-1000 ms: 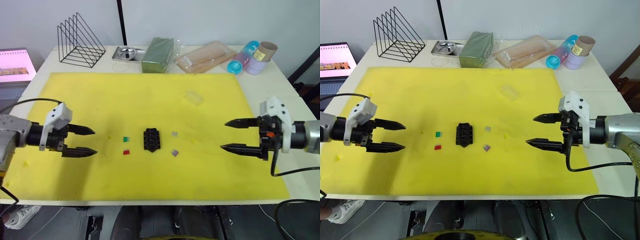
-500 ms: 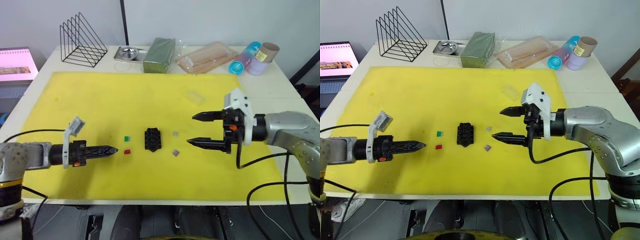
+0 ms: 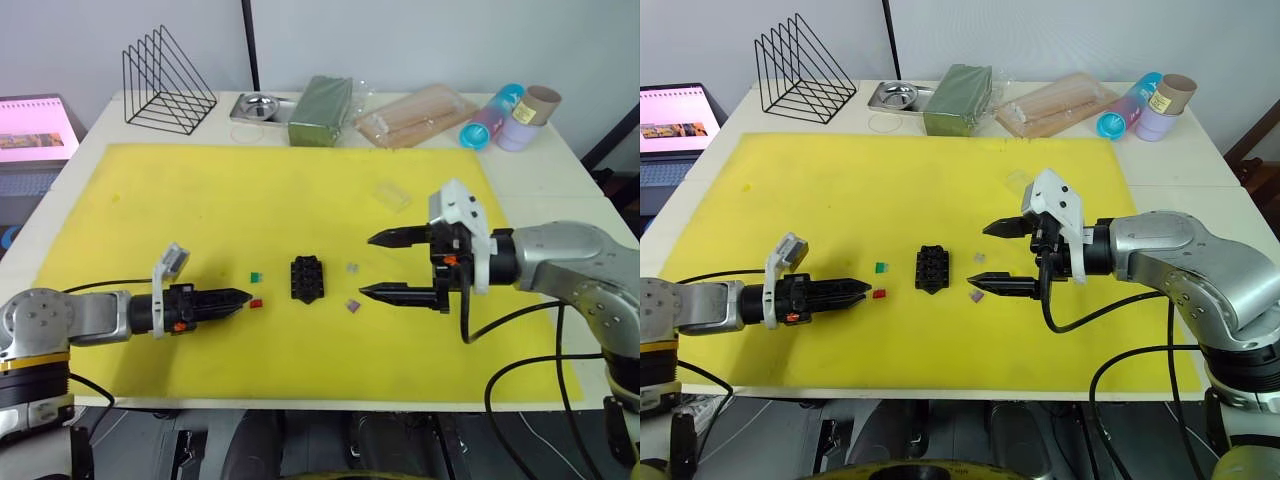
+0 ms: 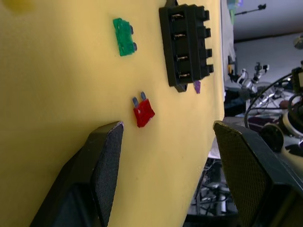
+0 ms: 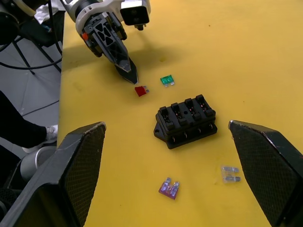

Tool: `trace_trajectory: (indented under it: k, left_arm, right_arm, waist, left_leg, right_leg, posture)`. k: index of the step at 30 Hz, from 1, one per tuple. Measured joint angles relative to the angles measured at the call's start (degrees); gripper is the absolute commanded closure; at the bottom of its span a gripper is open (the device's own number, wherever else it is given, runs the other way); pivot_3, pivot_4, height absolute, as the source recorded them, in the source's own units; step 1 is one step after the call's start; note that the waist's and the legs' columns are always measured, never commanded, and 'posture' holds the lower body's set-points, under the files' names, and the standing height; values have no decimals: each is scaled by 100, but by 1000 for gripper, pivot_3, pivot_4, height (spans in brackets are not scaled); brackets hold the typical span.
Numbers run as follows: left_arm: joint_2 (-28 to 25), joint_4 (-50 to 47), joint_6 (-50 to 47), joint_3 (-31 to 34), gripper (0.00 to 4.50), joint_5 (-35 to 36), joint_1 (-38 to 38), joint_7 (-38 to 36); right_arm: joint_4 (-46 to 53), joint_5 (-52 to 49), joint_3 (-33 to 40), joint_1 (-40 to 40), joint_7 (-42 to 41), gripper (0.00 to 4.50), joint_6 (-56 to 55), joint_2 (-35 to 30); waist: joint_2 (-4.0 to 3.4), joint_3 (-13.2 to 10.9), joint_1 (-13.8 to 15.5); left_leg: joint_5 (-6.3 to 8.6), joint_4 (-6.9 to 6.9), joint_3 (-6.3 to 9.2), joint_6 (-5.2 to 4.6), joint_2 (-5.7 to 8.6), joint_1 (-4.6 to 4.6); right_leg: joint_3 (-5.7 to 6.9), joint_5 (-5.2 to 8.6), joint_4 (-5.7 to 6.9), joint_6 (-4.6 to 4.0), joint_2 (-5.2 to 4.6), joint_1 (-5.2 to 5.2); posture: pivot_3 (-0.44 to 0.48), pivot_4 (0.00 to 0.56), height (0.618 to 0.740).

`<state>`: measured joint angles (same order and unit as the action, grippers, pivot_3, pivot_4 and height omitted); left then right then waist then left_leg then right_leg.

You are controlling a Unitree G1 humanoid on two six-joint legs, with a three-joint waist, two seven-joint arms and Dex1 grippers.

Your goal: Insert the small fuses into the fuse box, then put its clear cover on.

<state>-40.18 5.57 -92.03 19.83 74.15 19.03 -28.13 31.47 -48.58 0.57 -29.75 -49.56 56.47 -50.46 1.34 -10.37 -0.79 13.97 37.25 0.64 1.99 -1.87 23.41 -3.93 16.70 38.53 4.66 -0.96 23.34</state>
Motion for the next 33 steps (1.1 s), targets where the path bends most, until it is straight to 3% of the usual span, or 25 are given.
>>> trace_trajectory:
  k: [10, 25, 28, 30, 33]
  left_arm:
    - [316, 105, -1, -4, 1291, 353, 89, 562]
    - [518, 104, 13, 15, 1291, 378, 75, 716]
    - [559, 99, 18, 22, 1927, 314, 65, 732]
    - [594, 100, 22, 27, 2651, 237, 62, 753]
    - [689, 100, 19, 57, 2651, 161, 53, 797]
  right_arm:
    - [110, -60, 0, 2, 16, 0, 70, -20]
    - [320, -281, -167, 6, -182, 0, 215, -218]
    - [319, -154, -269, 6, -221, 0, 167, -238]
    - [317, -88, -285, 6, -248, 0, 127, -244]
    - [318, 27, -370, 15, -277, 0, 55, -261]
  waist:
    - [0, 2, 13]
    - [-1, 3, 15]
    - [-1, 3, 15]
    - [-1, 3, 13]
    - [-1, 3, 12]
  left_leg:
    - [0, 1, -1, 1, 5, 0]
    - [-1, 1, -3, 1, 7, -1]
    - [-1, 1, -3, 1, 9, -1]
    - [-1, 0, -5, 1, 9, -1]
    - [-1, -1, -5, 1, 9, 0]
  right_leg:
    - [0, 0, -1, 0, -4, -2]
    - [1, 0, -9, -1, -7, -6]
    - [0, 1, -12, -1, -7, -7]
    - [0, 1, -15, -1, -8, -8]
    - [0, 1, -19, -1, -9, -8]
  posture:
    - [0, 150, 740]
    - [0, 150, 740]
    - [0, 150, 740]
    - [0, 150, 740]
    - [0, 150, 740]
